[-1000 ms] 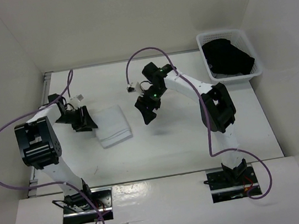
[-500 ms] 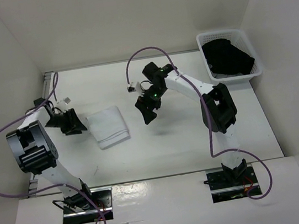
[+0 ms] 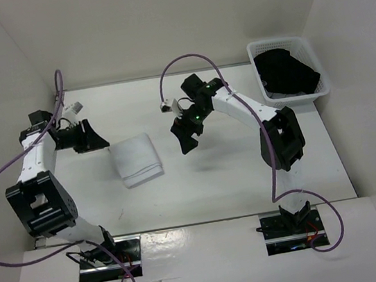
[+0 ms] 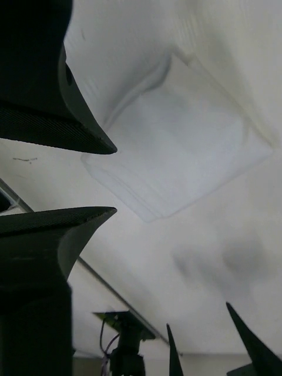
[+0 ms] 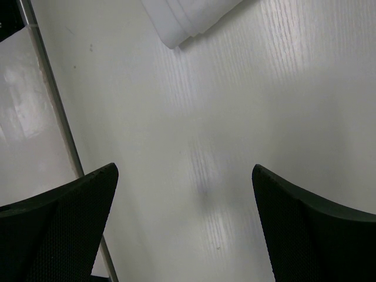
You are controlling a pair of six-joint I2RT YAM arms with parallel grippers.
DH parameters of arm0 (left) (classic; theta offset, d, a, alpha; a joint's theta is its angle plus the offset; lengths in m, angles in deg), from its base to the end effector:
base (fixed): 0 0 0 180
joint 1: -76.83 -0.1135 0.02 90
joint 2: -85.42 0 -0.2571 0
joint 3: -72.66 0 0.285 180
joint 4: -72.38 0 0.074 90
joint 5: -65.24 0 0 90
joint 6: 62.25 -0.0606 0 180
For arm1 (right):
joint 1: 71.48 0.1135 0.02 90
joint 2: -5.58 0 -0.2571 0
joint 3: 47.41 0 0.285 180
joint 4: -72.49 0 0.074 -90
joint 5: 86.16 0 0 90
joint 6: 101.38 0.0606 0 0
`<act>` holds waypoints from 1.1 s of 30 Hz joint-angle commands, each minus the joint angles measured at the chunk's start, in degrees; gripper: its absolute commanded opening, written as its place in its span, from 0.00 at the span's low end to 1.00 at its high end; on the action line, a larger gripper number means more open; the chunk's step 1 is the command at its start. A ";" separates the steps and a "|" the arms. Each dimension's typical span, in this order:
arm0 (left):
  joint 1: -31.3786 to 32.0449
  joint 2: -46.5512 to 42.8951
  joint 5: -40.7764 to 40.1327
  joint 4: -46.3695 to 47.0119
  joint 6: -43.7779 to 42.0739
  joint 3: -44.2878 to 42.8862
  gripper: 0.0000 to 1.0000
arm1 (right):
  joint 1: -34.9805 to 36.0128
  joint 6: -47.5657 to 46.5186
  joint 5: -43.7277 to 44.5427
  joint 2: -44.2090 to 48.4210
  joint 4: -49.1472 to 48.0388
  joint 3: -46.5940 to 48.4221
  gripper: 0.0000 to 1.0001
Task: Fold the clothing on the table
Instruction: Fold the skirt
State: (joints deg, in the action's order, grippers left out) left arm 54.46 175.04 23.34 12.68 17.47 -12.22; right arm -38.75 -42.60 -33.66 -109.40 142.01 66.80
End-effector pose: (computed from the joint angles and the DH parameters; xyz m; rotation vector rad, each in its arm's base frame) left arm 0.3424 0.0921 0.2438 -0.0110 2.3695 -0.8593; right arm 0.3626 0.2769 0.2278 -1.5466 2.1804 0.9119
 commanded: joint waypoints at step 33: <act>6.10 37.74 8.34 2.29 -17.40 -2.68 0.45 | -0.30 -1.12 -0.21 0.11 -2.17 -0.55 0.99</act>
State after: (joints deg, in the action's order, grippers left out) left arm 58.09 210.73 39.16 12.02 4.00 -15.50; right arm -38.75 -42.82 -33.37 -109.29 141.20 65.91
